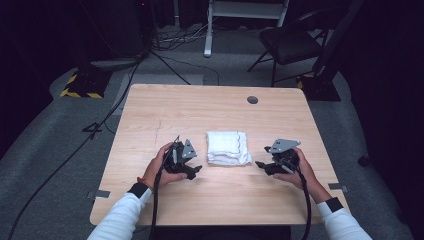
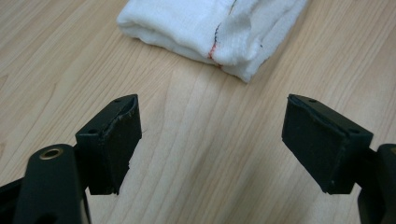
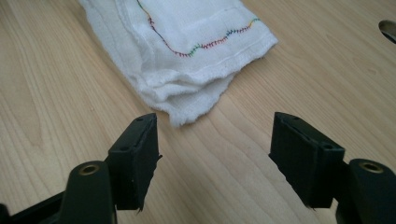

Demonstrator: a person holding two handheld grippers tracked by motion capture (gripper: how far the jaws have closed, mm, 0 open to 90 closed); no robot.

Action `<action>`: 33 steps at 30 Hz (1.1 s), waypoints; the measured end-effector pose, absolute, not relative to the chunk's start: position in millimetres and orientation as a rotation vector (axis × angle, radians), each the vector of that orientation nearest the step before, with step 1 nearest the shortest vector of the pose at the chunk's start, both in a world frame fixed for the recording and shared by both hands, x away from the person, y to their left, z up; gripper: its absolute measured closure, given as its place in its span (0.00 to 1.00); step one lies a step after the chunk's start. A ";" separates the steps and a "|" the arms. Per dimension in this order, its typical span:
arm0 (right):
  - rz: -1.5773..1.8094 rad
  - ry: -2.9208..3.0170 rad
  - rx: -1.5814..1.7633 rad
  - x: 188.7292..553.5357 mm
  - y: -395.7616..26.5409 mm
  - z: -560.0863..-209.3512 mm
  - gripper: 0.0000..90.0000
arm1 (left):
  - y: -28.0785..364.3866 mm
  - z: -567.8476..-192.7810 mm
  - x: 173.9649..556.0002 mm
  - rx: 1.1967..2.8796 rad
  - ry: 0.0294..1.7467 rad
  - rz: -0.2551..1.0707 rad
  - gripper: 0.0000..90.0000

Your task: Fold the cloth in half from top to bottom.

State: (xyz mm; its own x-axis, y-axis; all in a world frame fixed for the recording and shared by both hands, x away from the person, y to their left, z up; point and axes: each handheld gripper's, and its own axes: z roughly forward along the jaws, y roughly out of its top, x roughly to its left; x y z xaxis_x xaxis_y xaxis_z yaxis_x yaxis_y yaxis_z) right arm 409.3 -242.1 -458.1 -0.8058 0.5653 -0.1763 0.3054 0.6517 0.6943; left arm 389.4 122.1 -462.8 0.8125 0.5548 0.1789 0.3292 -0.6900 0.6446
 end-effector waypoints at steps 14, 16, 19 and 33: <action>0.856 2.492 0.682 392.1 -265.6 -461.1 0.36 | 140.8 -470.3 371.9 2.452 0.669 0.548 0.22; 0.845 2.488 0.687 389.7 -269.6 -462.4 0.36 | 143.2 -471.7 368.1 2.466 0.666 0.561 0.22; 0.834 2.487 0.696 386.6 -276.5 -464.4 0.36 | 146.9 -473.5 362.5 2.494 0.649 0.600 0.22; 0.845 2.462 0.812 373.0 -316.8 -475.5 0.35 | 191.0 -481.1 344.4 2.415 0.741 0.515 0.22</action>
